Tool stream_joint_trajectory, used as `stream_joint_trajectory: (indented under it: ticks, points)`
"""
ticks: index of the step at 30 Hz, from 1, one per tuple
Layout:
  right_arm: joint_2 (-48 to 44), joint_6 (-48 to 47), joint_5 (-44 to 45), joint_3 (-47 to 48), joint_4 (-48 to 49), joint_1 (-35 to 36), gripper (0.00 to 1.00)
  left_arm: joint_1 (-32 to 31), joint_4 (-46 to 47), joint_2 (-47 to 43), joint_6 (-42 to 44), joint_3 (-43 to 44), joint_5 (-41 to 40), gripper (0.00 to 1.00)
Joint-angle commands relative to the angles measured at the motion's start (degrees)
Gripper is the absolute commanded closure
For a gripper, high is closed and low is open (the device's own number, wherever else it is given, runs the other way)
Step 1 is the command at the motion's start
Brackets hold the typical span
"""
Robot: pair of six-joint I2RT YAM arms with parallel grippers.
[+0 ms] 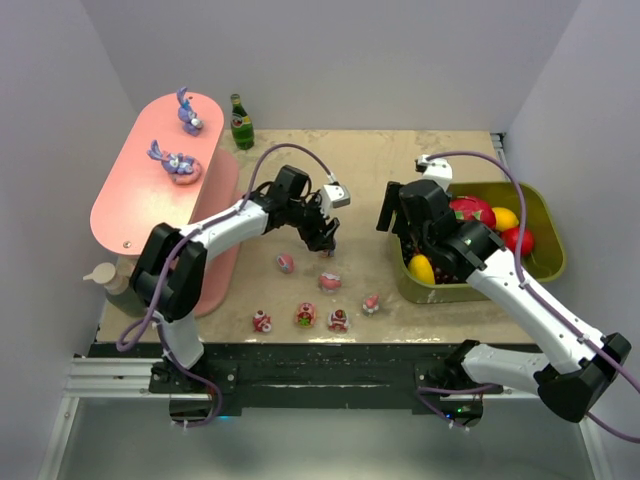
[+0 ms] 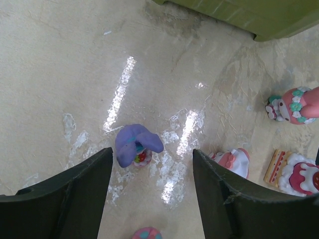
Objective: Place and organize the plastic toys onto the shelf
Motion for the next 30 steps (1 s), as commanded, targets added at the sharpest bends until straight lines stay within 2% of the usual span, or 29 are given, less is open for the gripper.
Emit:
stream_joint_trajectory:
  ticks: [1, 7, 10, 16, 18, 20, 27, 30]
  points:
    - [0.44, -0.86, 0.35, 2.83, 1.54, -0.47, 0.20, 0.34, 1.27, 1.37, 2.06, 2.79, 1.20, 0.31]
    - [1.58, -2.01, 0.26, 3.45, 2.59, -0.99, 0.20, 0.34, 2.42, 4.26, 2.06, 3.84, -0.47, 0.31]
    - [2.11, -2.36, 0.26, 3.45, 2.94, -1.26, 0.20, 0.43, 2.59, 5.23, 1.98, 4.11, -0.74, 0.35]
    - [2.11, -2.45, 0.08, 3.28, 3.21, -1.69, 0.19, 0.43, 5.05, 6.38, -0.66, 3.94, -3.80, 0.53]
    - [2.20, -2.45, 0.08, 3.10, 3.29, -1.78, 0.19, 0.43, 7.25, 6.29, -2.67, 3.41, -5.56, 0.70]
    - [2.11, -2.53, -0.01, 2.93, 3.38, -1.87, 0.19, 0.52, 10.66, 5.85, -4.26, 2.10, -6.45, 0.81]
    - [1.67, -2.36, 0.08, 2.40, 3.56, -2.14, 0.19, 0.43, 16.13, 4.97, -9.36, -0.63, -7.60, 0.90]
    - [1.41, -2.27, 0.17, 2.13, 3.56, -2.22, 0.19, 0.43, 15.26, 4.62, -9.28, -0.55, -6.81, 0.89]
